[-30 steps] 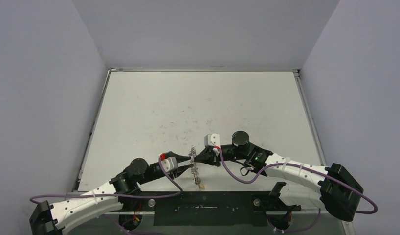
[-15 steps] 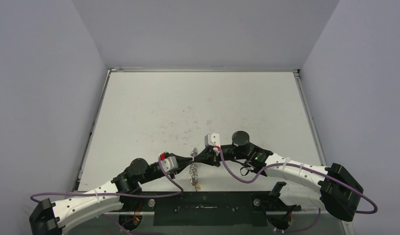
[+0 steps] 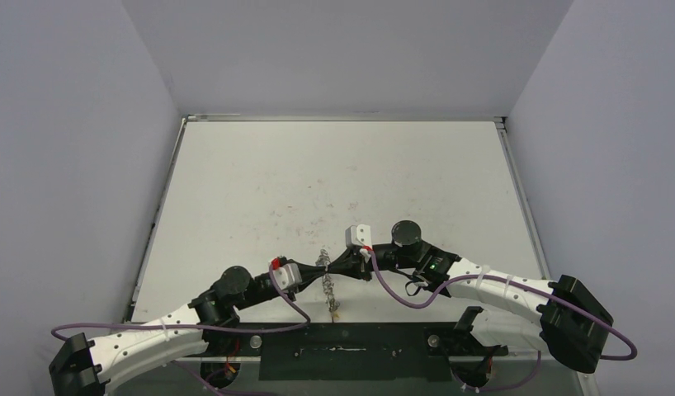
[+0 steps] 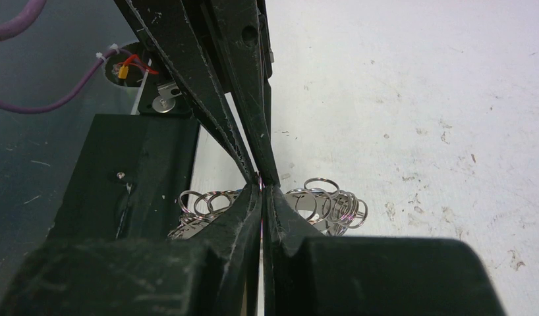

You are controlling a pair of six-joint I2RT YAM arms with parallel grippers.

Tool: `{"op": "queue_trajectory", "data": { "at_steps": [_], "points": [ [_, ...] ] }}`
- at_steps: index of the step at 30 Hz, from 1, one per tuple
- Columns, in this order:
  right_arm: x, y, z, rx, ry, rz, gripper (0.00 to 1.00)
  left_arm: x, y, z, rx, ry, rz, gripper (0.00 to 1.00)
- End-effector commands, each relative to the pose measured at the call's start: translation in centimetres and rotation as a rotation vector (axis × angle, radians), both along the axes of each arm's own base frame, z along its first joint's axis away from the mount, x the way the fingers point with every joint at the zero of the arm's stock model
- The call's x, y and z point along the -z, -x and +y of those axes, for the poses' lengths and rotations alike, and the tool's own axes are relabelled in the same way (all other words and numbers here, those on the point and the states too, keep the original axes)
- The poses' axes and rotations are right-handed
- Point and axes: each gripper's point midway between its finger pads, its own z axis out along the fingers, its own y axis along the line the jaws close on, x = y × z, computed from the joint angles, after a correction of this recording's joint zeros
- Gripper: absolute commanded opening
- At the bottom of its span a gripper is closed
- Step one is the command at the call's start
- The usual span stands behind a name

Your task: Put the keys on the keyring

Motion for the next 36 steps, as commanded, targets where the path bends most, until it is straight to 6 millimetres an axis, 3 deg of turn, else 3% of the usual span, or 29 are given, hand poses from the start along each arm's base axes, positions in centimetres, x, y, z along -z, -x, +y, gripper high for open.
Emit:
{"op": "queue_trajectory", "data": {
  "at_steps": [1, 7, 10, 15, 19, 26, 36],
  "points": [
    [-4.1, -0.1, 0.4, -0.017, -0.126, -0.088, 0.0, -1.0, 0.1, -0.3, 0.014, 0.029, -0.027, 0.0],
    [-3.2, -0.5, 0.2, 0.002, -0.083, -0.089, 0.0, -1.3, 0.0, -0.2, 0.003, 0.017, -0.008, 0.0],
    [-2.3, -0.8, -0.1, 0.014, -0.019, -0.093, 0.06, -1.3, -0.1, 0.0, -0.011, -0.005, 0.019, 0.0],
    [-2.3, -1.5, -0.6, 0.046, 0.016, -0.132, 0.34, -1.1, -0.2, 0.3, -0.024, -0.066, 0.055, 0.0],
    [-2.6, -1.7, -0.9, 0.063, 0.017, -0.155, 0.45, -1.1, -0.3, 0.6, -0.036, -0.108, 0.079, 0.0],
    [-2.7, -1.4, -0.4, 0.044, 0.033, -0.162, 0.49, -1.7, -0.3, 0.8, -0.04, -0.2, 0.104, 0.0],
    [-1.8, -0.7, 1.6, -0.003, 0.031, -0.125, 0.46, -2.4, -0.8, 0.5, -0.036, -0.295, 0.114, 0.0]
  ]
}}
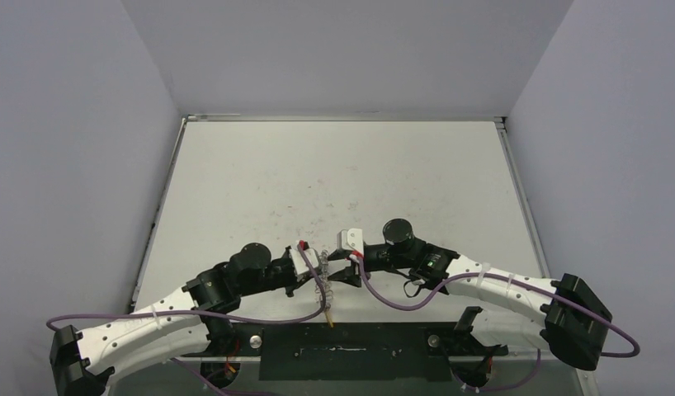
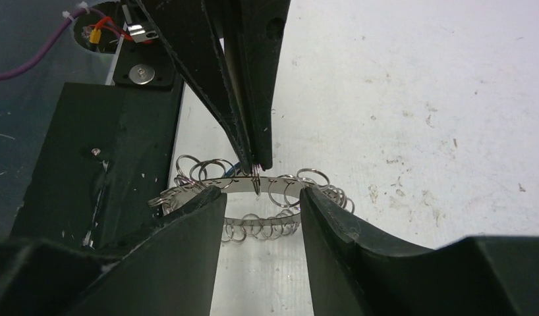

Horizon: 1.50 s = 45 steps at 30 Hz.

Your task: Put the keys on the keyring

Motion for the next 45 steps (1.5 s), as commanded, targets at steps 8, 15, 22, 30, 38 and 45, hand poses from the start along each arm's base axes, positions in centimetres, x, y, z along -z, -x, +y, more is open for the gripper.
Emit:
{"op": "queue_trajectory", "data": {
  "at_steps": [8, 15, 22, 30, 38, 45],
  "points": [
    [-1.8, 0.1, 2.4, -0.036, -0.067, -0.033, 0.32, -3.3, -0.5, -0.9, 0.017, 0.042, -0.057, 0.0],
    [-1.5, 0.0, 2.6, -0.046, -0.052, -0.033, 0.0, -3.4, -0.3, -0.8, 0.017, 0.06, -0.055, 0.0],
    [-1.6, 0.2, 2.6, -0.046, -0.08, -0.038, 0.0, -4.0, 0.3, -0.2, 0.027, 0.104, -0.083, 0.11],
    [-2.2, 0.5, 2.3, -0.04, -0.145, -0.05, 0.0, -3.4, 1.1, 1.2, 0.01, 0.208, -0.117, 0.3],
    [-2.9, 0.8, 2.4, -0.042, -0.214, -0.04, 0.0, -3.2, 1.5, 1.5, 0.013, 0.338, -0.164, 0.41],
    [-3.1, 0.9, 2.8, -0.054, -0.23, -0.026, 0.0, -2.8, 1.3, 1.1, 0.014, 0.382, -0.185, 0.36]
  ]
}}
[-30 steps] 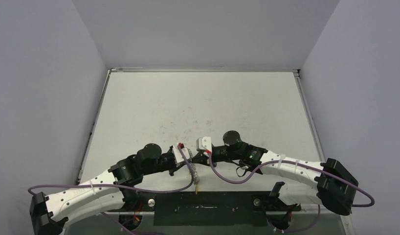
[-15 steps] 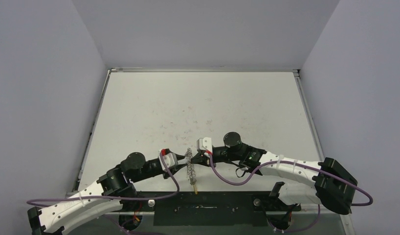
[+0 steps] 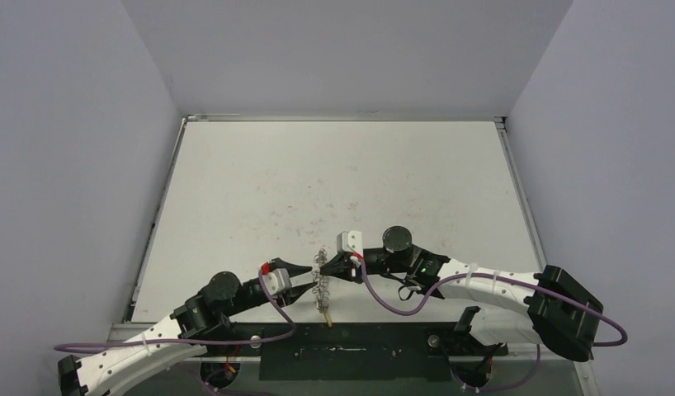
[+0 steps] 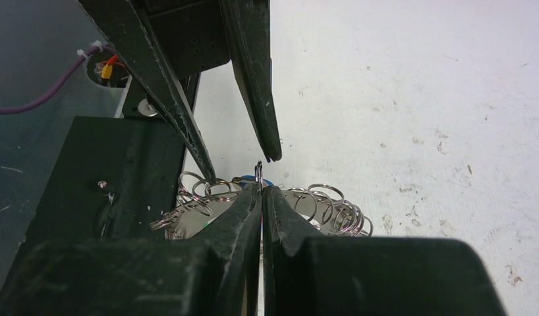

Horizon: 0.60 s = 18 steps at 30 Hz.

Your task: Put the keys on the keyring

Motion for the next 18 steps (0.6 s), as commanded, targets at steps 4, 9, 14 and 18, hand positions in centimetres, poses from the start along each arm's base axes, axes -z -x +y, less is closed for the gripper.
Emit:
{"op": "queue_trajectory", "data": {
  "at_steps": [4, 9, 14, 18],
  "points": [
    [-4.04, 0.48, 1.03, -0.047, -0.139, -0.061, 0.0, -2.57, -0.2, -1.0, 0.013, 0.12, -0.056, 0.31],
    [-3.95, 0.53, 1.0, -0.048, -0.136, -0.056, 0.0, -2.42, -0.51, -1.45, 0.013, 0.115, -0.059, 0.26],
    [-3.85, 0.59, 0.93, -0.049, -0.134, -0.05, 0.0, -2.99, -0.58, -1.69, 0.017, 0.14, -0.075, 0.17],
    [-3.67, 0.56, 0.88, -0.045, -0.127, -0.051, 0.0, -3.03, -0.51, -1.67, 0.02, 0.143, -0.078, 0.0]
  ]
}}
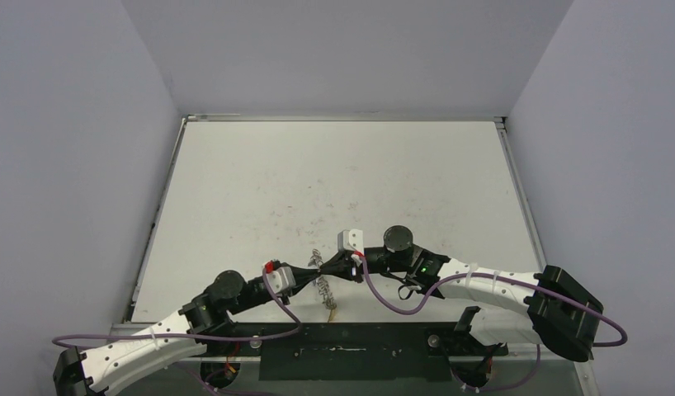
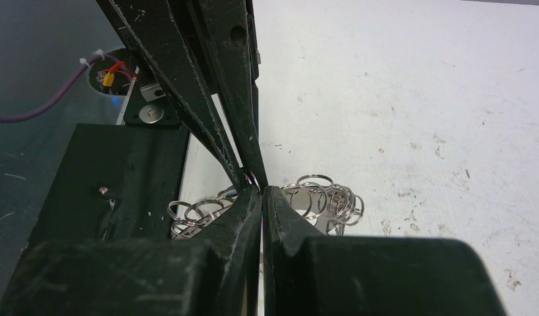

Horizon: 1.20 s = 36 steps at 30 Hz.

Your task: Put the keys on the keyring

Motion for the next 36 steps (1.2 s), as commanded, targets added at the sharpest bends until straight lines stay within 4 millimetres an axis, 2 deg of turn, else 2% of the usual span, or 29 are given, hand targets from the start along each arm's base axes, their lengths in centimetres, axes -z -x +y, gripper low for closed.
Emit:
{"op": "queue_trajectory", "data": {
  "at_steps": [1, 6, 7, 8, 11, 14, 20, 23, 36],
  "points": [
    [-3.0, 0.5, 0.7, -0.04, -0.103, -0.063, 0.0, -3.0, 0.3, -0.4, 0.022, 0.098, -0.06, 0.0],
    [-2.8, 0.2, 0.6, -0.027, -0.088, -0.063, 0.0, -2.7, 0.4, -0.2, 0.022, 0.079, -0.046, 0.0],
    [-2.7, 0.1, 0.5, -0.021, -0.078, -0.064, 0.03, -2.8, 0.3, -0.2, 0.018, 0.073, -0.043, 0.0],
    [-2.6, 0.0, 0.5, -0.016, -0.072, -0.066, 0.09, -2.8, 0.3, -0.1, 0.015, 0.067, -0.039, 0.0],
    [-2.7, -0.3, 0.1, 0.008, -0.059, -0.087, 0.36, -3.0, 0.1, 0.2, -0.003, 0.041, -0.023, 0.0],
    [-2.8, -0.7, -0.5, 0.03, -0.038, -0.127, 0.44, -3.1, 0.0, 0.4, -0.017, 0.012, -0.009, 0.0],
    [-2.9, -0.7, -1.1, 0.004, 0.039, -0.195, 0.45, -3.4, -0.2, 0.7, -0.024, -0.067, 0.002, 0.0],
    [-2.5, -0.4, -1.1, -0.034, 0.078, -0.214, 0.44, -2.8, -0.2, 0.8, -0.023, -0.137, 0.022, 0.0],
    [-2.0, 0.1, 0.0, -0.121, 0.096, -0.201, 0.4, -2.4, -0.5, -0.5, 0.038, -0.294, 0.032, 0.0]
  ]
}}
